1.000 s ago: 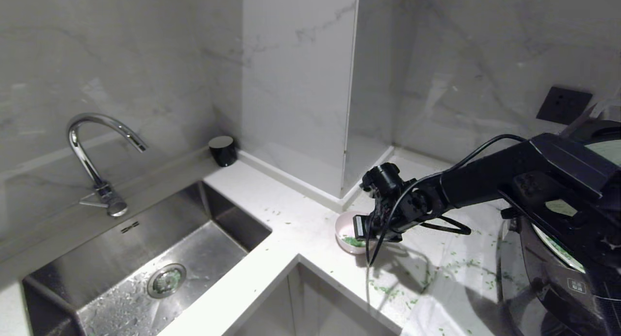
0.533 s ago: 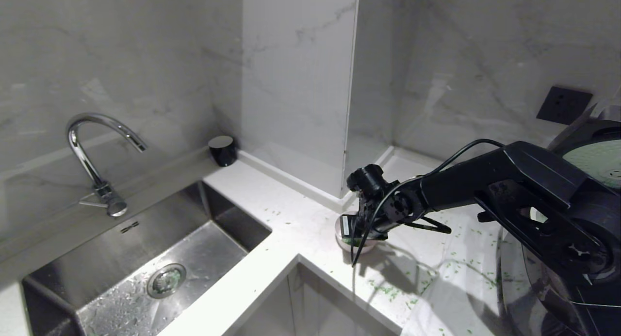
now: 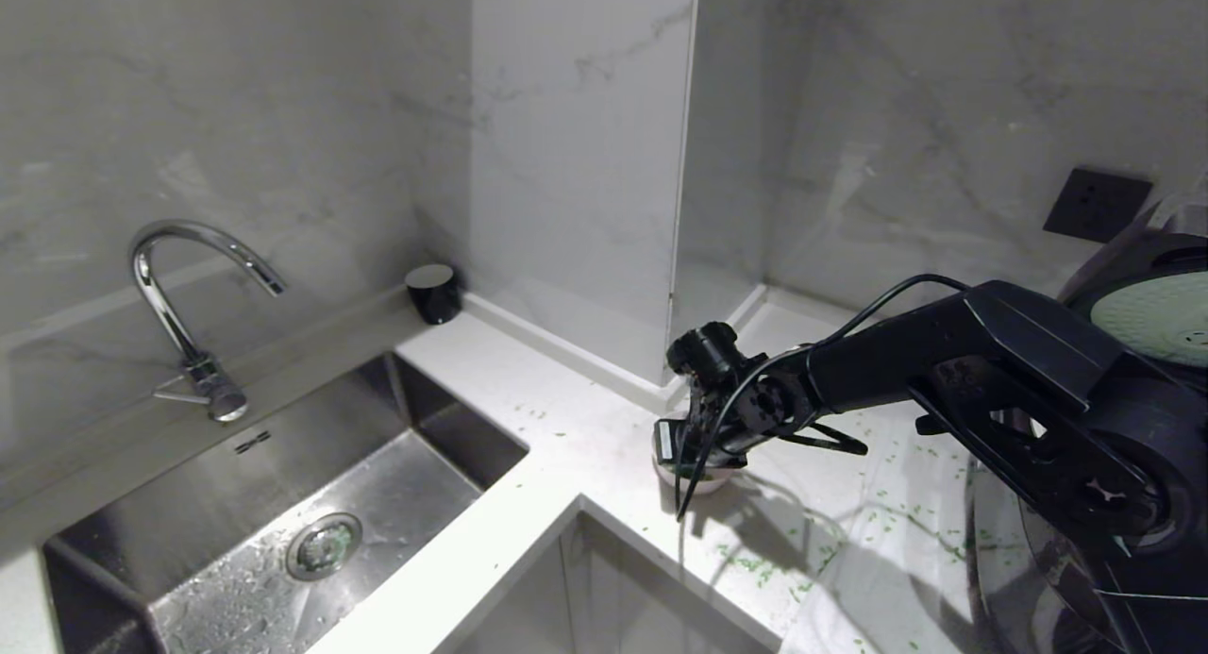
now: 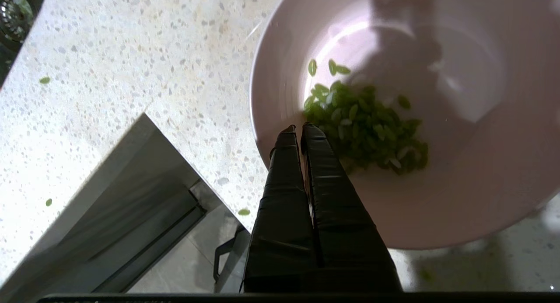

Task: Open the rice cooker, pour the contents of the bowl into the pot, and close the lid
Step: Turn on the tap

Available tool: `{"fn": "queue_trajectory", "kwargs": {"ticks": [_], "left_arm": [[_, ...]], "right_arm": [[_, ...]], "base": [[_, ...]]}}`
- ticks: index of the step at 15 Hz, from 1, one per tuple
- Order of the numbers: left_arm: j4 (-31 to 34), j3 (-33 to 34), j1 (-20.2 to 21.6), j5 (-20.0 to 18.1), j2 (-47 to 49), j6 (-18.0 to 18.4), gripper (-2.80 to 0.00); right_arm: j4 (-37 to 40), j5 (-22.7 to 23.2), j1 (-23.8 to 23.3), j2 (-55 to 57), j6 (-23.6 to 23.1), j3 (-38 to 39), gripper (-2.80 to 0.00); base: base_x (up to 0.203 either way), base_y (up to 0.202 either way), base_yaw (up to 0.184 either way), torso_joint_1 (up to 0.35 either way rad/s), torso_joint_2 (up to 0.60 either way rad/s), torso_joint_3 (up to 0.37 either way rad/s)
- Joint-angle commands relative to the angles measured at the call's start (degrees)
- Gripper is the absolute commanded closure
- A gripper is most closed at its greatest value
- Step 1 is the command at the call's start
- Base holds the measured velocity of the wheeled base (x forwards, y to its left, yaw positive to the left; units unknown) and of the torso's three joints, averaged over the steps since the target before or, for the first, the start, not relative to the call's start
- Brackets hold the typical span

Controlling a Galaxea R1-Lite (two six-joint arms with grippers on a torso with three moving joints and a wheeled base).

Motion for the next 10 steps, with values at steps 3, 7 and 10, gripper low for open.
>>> {"fn": "queue_trajectory", "kwargs": {"ticks": [3,7,10], "left_arm": [[0.05,0.00,0.01,0.05,-0.10,0.04,0.00],[0.05,0.00,0.01,0.05,-0.10,-0.04,0.00],[0.05,0.00,0.01,0.05,-0.10,-0.04,0.00]], "right_arm": [[0.13,-0.06,0.45,1.04,0.67,-2.52,0.00],[0.31,-0.39,1.27,2.39,1.37,-4.60,0.00],[1.17,-0.42,2.28,3.04,1.38,-6.50,0.00]], "base": [[0.000,0.000,0.000,0.000,0.00,0.000],[0.000,0.000,0.000,0.000,0.00,0.000],[0.000,0.000,0.000,0.000,0.00,0.000]]}}
